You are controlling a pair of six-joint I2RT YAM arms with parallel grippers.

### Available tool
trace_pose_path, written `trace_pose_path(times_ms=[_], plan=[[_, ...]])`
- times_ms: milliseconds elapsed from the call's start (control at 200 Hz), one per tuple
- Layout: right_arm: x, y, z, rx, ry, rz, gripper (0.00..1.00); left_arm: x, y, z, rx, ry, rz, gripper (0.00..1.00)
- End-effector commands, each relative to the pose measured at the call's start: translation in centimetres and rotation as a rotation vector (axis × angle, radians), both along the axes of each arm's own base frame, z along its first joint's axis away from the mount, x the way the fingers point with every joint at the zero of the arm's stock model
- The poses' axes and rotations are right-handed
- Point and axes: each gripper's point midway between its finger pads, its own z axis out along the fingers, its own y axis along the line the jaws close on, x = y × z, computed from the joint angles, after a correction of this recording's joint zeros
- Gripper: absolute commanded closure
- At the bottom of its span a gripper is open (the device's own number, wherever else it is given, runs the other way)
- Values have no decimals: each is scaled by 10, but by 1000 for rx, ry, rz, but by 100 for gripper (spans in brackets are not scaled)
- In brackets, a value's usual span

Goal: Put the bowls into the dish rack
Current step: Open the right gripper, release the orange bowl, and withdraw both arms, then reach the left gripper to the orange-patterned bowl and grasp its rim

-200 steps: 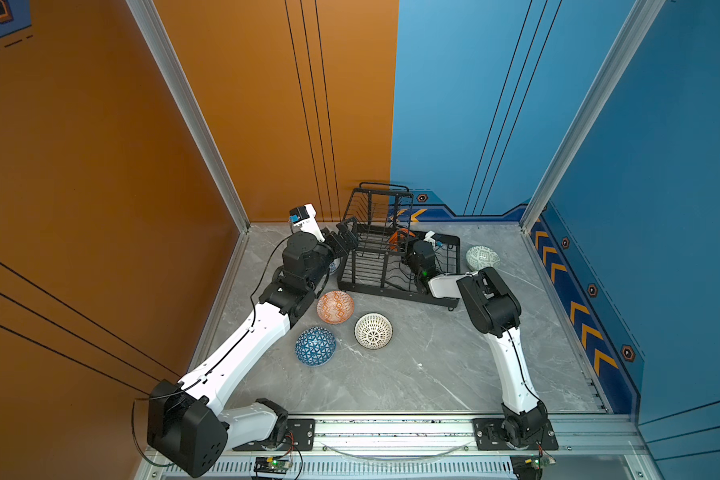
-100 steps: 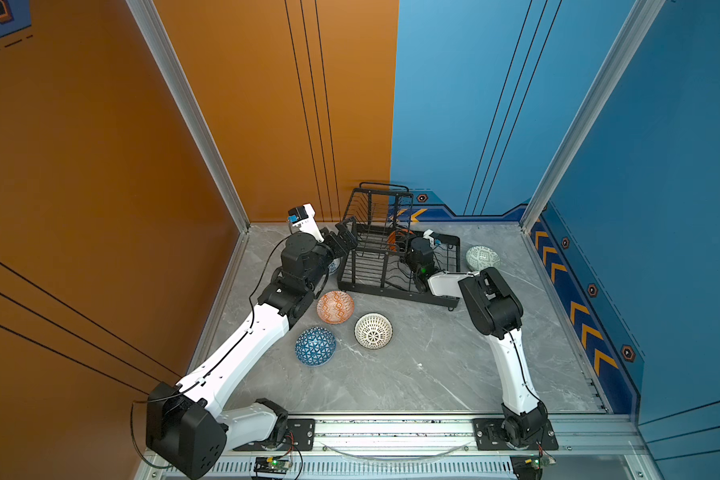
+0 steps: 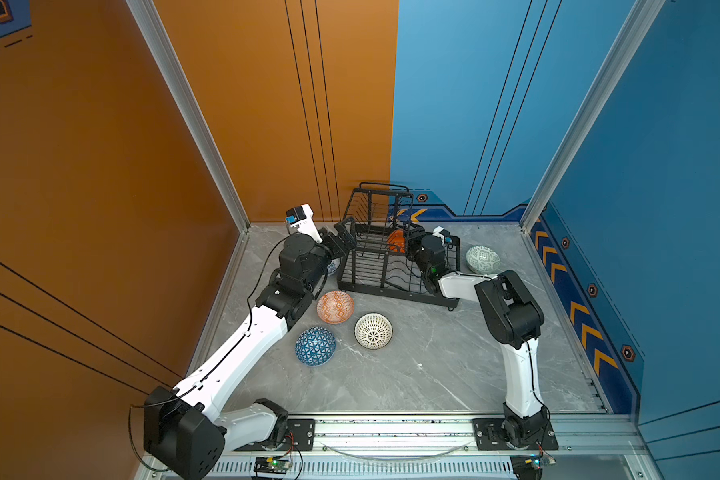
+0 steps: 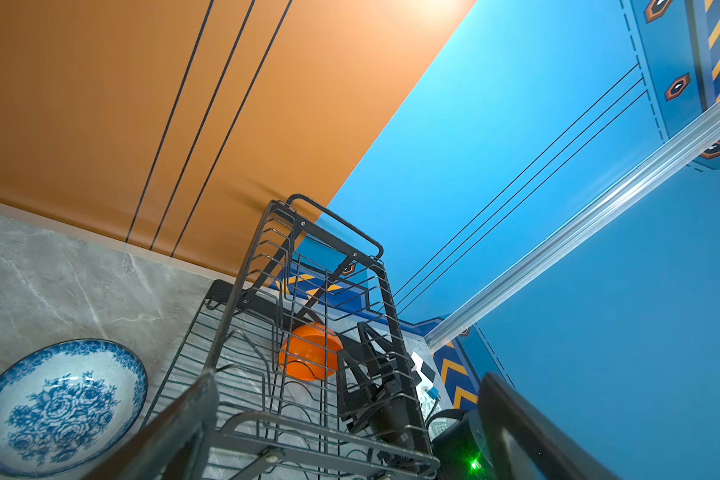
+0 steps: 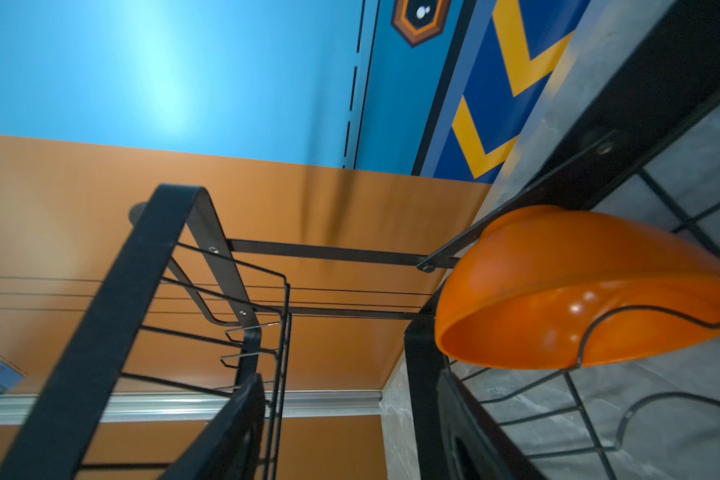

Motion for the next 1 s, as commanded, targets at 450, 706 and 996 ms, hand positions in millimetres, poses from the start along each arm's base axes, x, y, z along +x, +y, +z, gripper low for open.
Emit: trace_pose_path(times_ms=[450, 706, 996], plan=[[-75, -66, 35, -182, 86, 36, 0, -15, 59, -63, -179, 252, 76, 2], [-136, -105, 58, -643, 236, 51, 0, -15, 110, -122, -335, 444, 119, 2], [-197, -131, 81, -1048, 292, 84, 0, -35, 97, -172, -346, 575, 46, 2]])
